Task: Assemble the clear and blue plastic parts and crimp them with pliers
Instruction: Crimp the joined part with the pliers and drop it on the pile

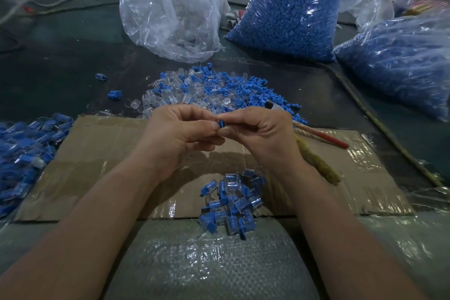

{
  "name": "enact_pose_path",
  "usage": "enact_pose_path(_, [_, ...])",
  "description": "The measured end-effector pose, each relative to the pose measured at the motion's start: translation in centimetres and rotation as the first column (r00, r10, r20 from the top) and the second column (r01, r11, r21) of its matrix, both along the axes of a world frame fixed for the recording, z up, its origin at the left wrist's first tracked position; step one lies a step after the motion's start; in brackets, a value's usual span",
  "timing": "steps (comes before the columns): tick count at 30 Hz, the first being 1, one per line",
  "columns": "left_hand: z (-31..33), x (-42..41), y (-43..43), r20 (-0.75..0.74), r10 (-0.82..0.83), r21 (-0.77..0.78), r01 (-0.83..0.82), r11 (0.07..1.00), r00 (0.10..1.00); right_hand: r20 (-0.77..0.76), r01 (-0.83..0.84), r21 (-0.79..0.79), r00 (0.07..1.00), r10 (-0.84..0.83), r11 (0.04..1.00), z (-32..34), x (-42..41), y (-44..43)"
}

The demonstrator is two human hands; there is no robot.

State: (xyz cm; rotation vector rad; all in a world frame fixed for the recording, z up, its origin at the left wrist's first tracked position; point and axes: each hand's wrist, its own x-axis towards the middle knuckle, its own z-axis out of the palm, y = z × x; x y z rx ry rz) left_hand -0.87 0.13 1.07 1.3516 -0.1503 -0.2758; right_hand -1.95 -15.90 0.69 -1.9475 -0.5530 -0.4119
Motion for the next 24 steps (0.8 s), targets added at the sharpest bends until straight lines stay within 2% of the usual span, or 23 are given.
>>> enact_pose_path(12, [0.1, 0.0, 0.0, 0.008, -0.029, 0.049, 0.028, 0.998, 1.0, 0.039, -0.006, -0.07, 0.999, 0.008, 0.998, 0.1, -0.1, -0.2])
enact_pose_path(14, [0.1, 0.0, 0.0, 0.008, -0.029, 0.042, 0.029, 0.999, 1.0, 0.003, -0.008, -0.076, 1.0, 0.008, 0.997, 0.2, -0.2, -0.2])
enact_pose_path(17, [0.1, 0.0, 0.0, 0.001, -0.015, 0.01, 0.015, 1.0, 1.0, -0.132, -0.003, -0.063, 0.991, -0.005, 0.998, 0.5, -0.5, -0.3])
enact_pose_path(20, [0.0, 0.1, 0.1, 0.001, 0.014, -0.003, -0.014, 1.0, 1.0, -0.223, 0.189, -0.064, 0.954, -0.198, 0.98, 1.2, -0.3, -1.5])
enact_pose_path(22, [-0.1, 0.2, 0.1, 0.001, 0.029, -0.013, -0.029, 0.999, 1.0, -0.183, 0.365, -0.22, 0.895, -0.406, 0.905, 1.7, 0.2, -3.4])
enact_pose_path(24, [-0.2, 0.3, 0.1, -0.003, 0.034, -0.021, -0.034, 0.999, 0.999, -0.153, 0.472, -0.408, 0.809, -0.568, 0.782, 2.0, 0.6, -5.5])
